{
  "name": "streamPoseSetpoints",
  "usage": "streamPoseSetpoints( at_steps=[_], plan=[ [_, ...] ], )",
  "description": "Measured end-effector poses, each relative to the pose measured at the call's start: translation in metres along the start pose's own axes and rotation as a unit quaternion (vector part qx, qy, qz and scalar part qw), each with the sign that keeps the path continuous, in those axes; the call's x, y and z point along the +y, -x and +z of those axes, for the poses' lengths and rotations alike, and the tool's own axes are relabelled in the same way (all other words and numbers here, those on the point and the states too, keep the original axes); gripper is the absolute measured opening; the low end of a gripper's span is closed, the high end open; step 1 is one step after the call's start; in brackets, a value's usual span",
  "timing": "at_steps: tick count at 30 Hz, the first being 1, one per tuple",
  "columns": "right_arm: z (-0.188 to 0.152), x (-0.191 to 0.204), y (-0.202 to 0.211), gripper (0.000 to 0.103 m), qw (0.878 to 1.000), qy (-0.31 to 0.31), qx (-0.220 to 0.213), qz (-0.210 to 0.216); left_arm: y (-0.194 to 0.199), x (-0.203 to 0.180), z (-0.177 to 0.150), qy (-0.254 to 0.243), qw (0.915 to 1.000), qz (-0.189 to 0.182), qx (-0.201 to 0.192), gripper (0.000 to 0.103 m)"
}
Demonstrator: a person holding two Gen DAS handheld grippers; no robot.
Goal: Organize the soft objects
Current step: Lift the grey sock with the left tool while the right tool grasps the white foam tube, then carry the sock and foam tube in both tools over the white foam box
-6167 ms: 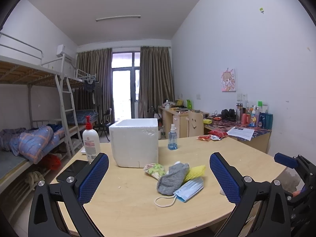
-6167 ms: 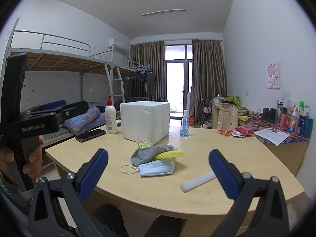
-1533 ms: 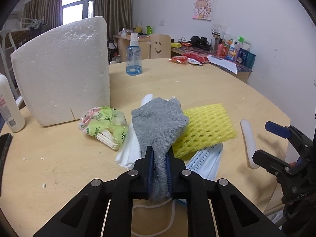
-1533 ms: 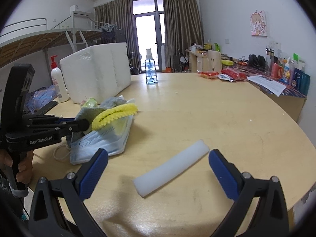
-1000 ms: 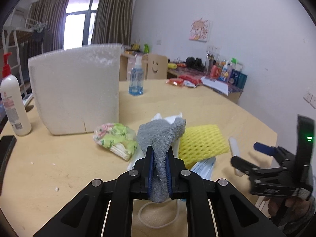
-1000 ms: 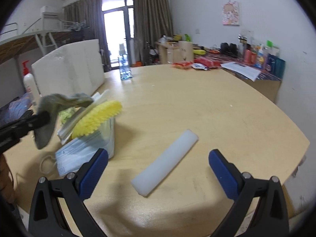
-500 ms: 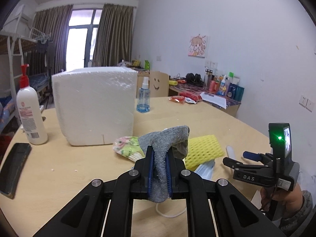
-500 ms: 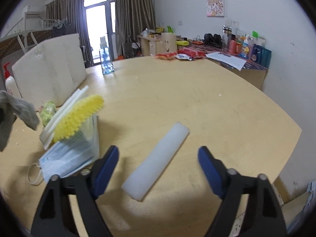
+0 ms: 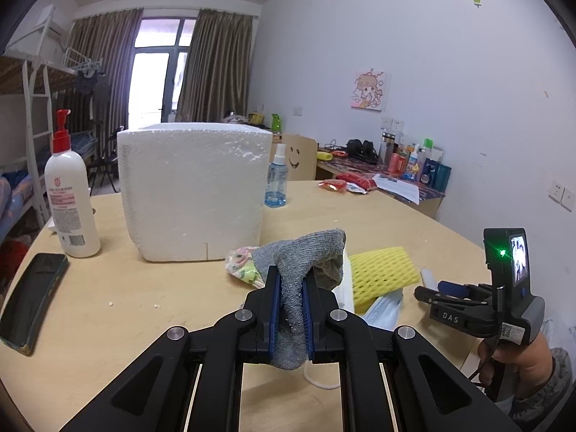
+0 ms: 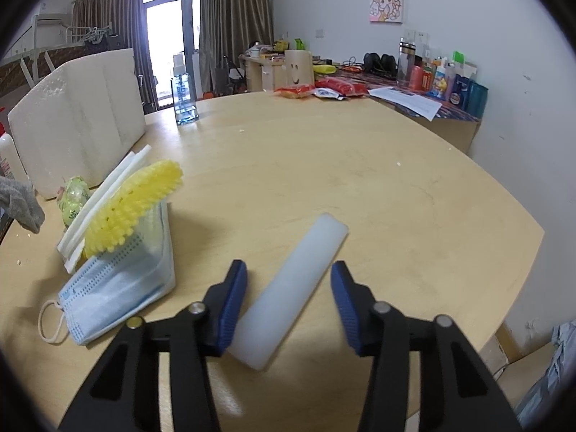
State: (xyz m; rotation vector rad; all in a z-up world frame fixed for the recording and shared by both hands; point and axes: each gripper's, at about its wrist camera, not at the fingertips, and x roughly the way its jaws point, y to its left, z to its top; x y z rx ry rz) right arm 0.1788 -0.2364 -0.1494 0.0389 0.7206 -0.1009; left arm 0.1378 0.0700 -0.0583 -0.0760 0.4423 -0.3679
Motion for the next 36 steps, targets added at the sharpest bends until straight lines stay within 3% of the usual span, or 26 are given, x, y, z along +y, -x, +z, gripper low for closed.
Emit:
streamPoseSetpoints(
  at_steps=[7, 11, 19, 36],
  plan=[
    [0.003, 0.003, 0.001, 0.026, 1.000, 0.000, 0.012, -0.013, 0.003, 0.001, 0.000, -0.006, 0.9999, -0.011, -0.005, 0.012],
    [0.002, -0.004, 0.004, 0.020, 1.000, 0.006, 0.012, 0.002, 0.002, 0.003, 0.000, -0.005, 0.9999, -0.014, -0.004, 0.012],
    [0.005, 0.002, 0.018, 0.019, 0.999, 0.024, -0.016, 0.046, 0.004, 0.000, 0.001, -0.014, 0.9999, 0.002, -0.009, 0.012],
    [0.020, -0.001, 0.061, 0.020, 0.991, 0.046, -0.082, 0.092, 0.026, -0.015, 0.017, -0.022, 0.9982, 0.048, -0.030, 0.012]
  ],
)
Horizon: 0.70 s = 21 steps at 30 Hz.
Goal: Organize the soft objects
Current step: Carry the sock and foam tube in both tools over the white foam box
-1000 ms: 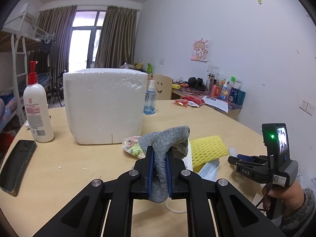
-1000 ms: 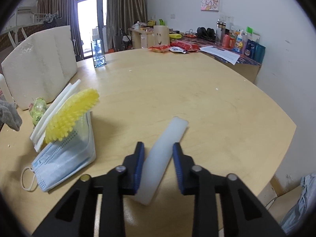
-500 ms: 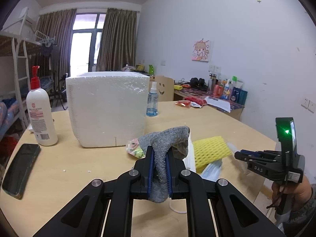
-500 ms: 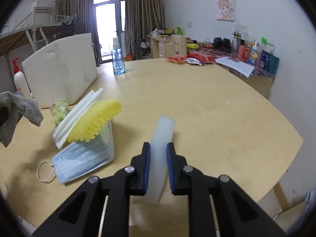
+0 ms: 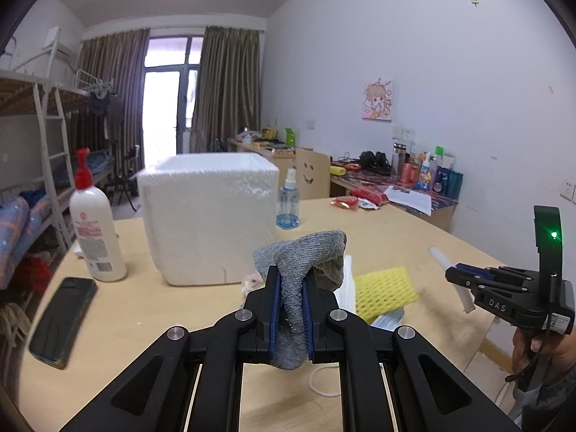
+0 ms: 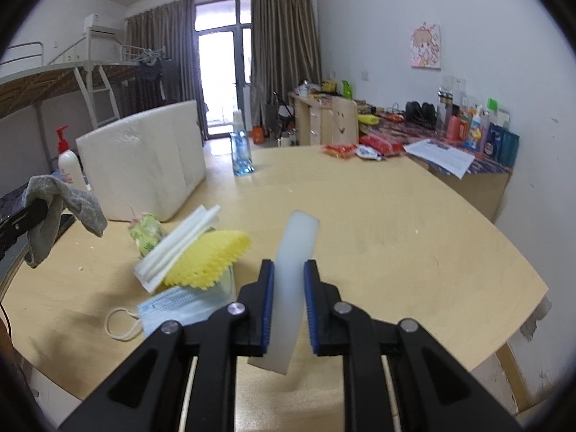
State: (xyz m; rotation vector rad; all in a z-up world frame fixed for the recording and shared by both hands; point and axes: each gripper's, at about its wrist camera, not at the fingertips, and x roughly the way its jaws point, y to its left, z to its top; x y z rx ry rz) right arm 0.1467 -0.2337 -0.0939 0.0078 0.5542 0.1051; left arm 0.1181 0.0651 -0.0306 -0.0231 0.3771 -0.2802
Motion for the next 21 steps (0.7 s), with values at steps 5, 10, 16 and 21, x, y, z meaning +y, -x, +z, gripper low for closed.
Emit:
streamPoseSetpoints(
  at_steps=[5, 10, 16, 21],
  plan=[
    [0.009, -0.003, 0.007, 0.019, 1.000, 0.003, -0.019, 0.019, 0.014, 0.003, 0.011, 0.008, 0.9996, 0.027, -0.011, 0.012],
    [0.023, -0.004, 0.019, 0.020, 0.998, 0.012, -0.046, 0.043, 0.029, 0.004, 0.021, 0.016, 0.9982, 0.050, -0.028, 0.012],
    [0.033, -0.003, 0.039, 0.020, 0.994, 0.029, -0.077, 0.072, 0.044, -0.003, 0.032, 0.020, 0.9960, 0.075, -0.044, 0.012],
    [0.035, -0.002, 0.048, 0.020, 0.992, 0.036, -0.090, 0.084, 0.060, -0.012, 0.039, 0.011, 0.9935, 0.093, -0.064, 0.012]
  ],
)
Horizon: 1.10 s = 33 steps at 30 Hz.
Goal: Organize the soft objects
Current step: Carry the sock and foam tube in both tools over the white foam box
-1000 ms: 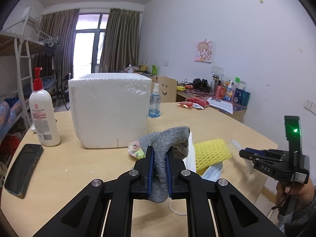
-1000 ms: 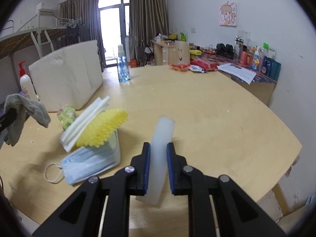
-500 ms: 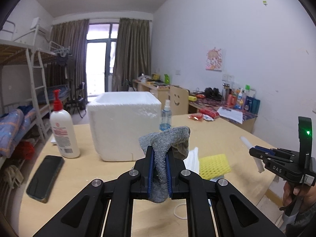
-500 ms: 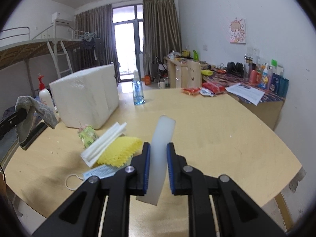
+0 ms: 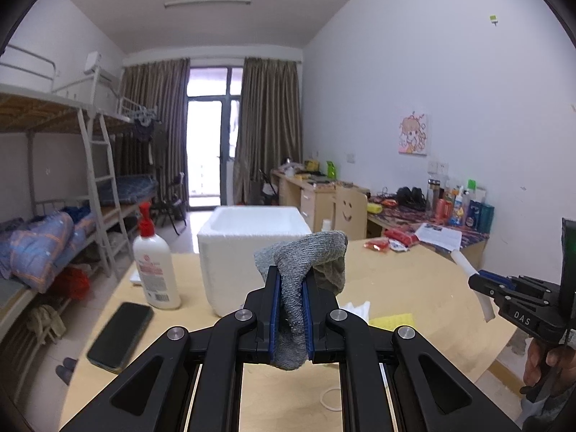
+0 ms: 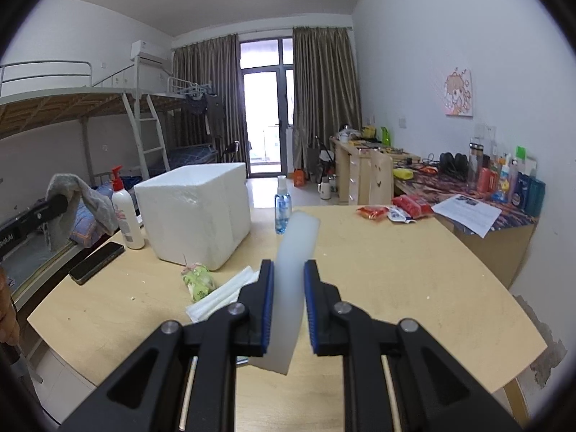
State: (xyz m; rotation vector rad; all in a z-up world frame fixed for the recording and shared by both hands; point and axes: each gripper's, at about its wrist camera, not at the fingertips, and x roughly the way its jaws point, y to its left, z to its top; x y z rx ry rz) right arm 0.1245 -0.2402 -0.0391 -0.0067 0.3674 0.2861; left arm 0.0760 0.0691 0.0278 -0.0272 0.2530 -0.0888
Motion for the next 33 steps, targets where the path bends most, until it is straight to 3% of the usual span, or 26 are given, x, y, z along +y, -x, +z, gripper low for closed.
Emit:
streamPoseSetpoints(
  at_steps=[16, 33],
  plan=[
    [0.012, 0.004, 0.023, 0.020, 0.998, 0.006, -0.043, 0.039, 0.026, -0.006, 0.014, -0.015, 0.9983, 0.050, -0.024, 0.012],
    [0.024, 0.025, 0.018, 0.020, 0.994, 0.027, -0.059, 0.084, 0.032, 0.007, 0.020, -0.009, 0.9931, 0.106, -0.049, 0.012]
  ],
)
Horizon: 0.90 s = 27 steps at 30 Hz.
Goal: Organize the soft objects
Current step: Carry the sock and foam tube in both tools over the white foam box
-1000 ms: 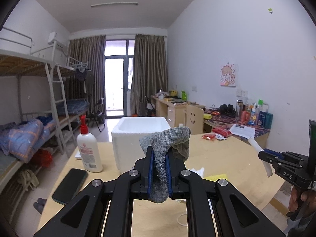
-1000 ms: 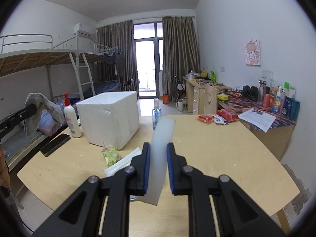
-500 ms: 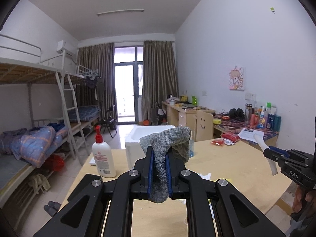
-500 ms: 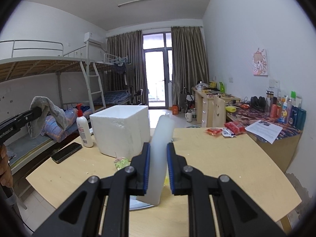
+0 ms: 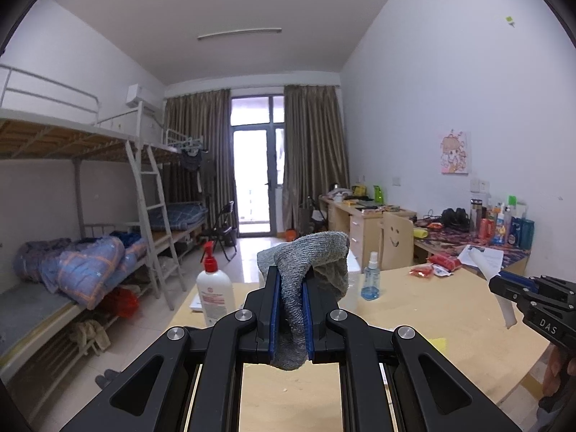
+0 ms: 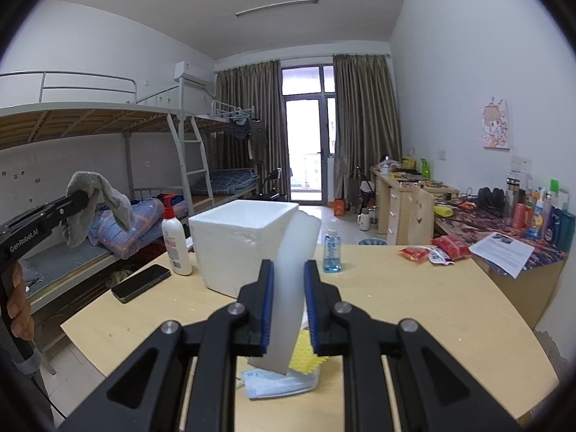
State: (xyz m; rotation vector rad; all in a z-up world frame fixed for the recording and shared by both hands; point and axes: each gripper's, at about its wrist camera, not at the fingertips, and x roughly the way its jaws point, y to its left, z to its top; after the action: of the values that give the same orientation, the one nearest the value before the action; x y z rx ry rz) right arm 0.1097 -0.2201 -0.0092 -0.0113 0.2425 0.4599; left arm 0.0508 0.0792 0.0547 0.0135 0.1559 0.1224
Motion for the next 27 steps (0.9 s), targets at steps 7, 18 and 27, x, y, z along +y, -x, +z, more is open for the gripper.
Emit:
streamPoseSetpoints(
  at_steps=[7, 18, 27],
  plan=[
    [0.007, 0.015, -0.016, 0.020, 1.000, 0.011, 0.001, 0.025, -0.015, 0.012, -0.001, 0.017, 0.9997, 0.006, 0.017, 0.012],
    [0.031, 0.031, -0.043, 0.020, 0.997, 0.031, 0.006, 0.063, -0.030, 0.014, 0.016, 0.019, 0.9997, -0.001, 0.017, 0.012],
    [0.046, 0.025, -0.062, 0.020, 0.996, 0.027, 0.001, 0.086, -0.052, 0.011, 0.024, 0.019, 0.9997, -0.006, 0.017, 0.012]
  ],
)
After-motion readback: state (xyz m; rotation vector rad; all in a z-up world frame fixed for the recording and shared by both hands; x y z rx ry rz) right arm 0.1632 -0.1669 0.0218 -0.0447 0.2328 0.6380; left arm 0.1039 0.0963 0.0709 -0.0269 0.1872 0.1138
